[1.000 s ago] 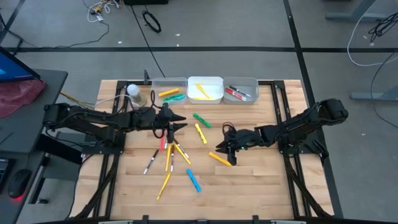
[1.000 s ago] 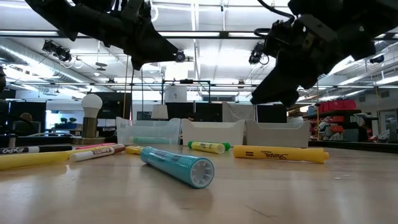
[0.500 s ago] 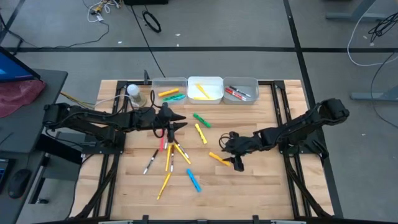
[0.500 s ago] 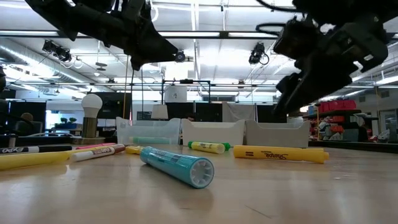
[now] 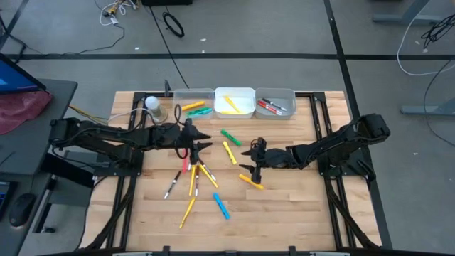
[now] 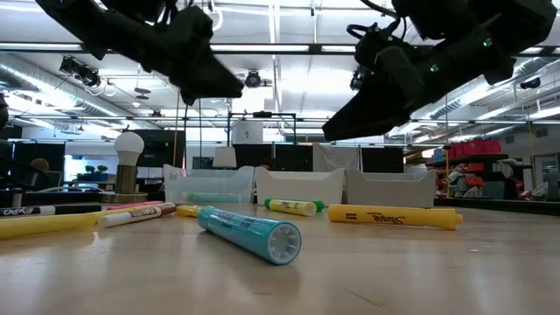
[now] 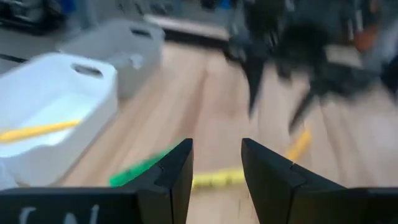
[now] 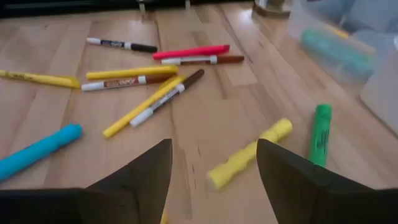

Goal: Pick & Place Markers
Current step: Put the light brown marker pen into the gray bin

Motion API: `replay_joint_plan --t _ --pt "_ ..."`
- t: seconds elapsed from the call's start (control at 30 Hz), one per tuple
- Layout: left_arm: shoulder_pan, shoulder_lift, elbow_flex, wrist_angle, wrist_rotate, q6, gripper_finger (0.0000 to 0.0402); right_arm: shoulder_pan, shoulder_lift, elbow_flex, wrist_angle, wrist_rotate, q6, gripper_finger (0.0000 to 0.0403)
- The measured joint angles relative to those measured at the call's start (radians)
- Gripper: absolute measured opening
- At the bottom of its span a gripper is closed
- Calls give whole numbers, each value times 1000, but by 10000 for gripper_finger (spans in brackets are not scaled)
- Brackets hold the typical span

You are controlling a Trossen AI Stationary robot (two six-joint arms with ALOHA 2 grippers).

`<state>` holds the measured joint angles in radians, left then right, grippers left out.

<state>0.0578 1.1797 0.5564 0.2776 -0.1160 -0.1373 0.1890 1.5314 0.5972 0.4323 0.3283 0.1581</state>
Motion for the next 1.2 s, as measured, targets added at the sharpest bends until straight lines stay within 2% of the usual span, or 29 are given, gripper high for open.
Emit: replay_joint_plan --t 0.1,0.2,0.33,0.43,0.6,0.7,0.87,1.2 --pt "3 0 0 -163 80 141 142 0 0 0 7 3 -32 228" --pt "27 0 0 -296 113 149 142 1 0 0 21 4 -24 222" --pt "74 0 -1 -426 96 41 146 0 0 0 47 4 10 213" --pt "102 0 -1 -481 89 -83 166 0 -1 0 58 4 10 207" --pt "113 1 -1 -503 23 -273 210 0 -1 0 58 4 6 199" --pt "107 29 0 -507 -31 -347 218 0 -1 0 58 4 6 196" --pt "107 133 0 -499 -56 -427 196 0 -1 0 60 4 6 192" --pt "108 321 2 -389 -97 -450 144 0 -1 0 62 4 4 192"
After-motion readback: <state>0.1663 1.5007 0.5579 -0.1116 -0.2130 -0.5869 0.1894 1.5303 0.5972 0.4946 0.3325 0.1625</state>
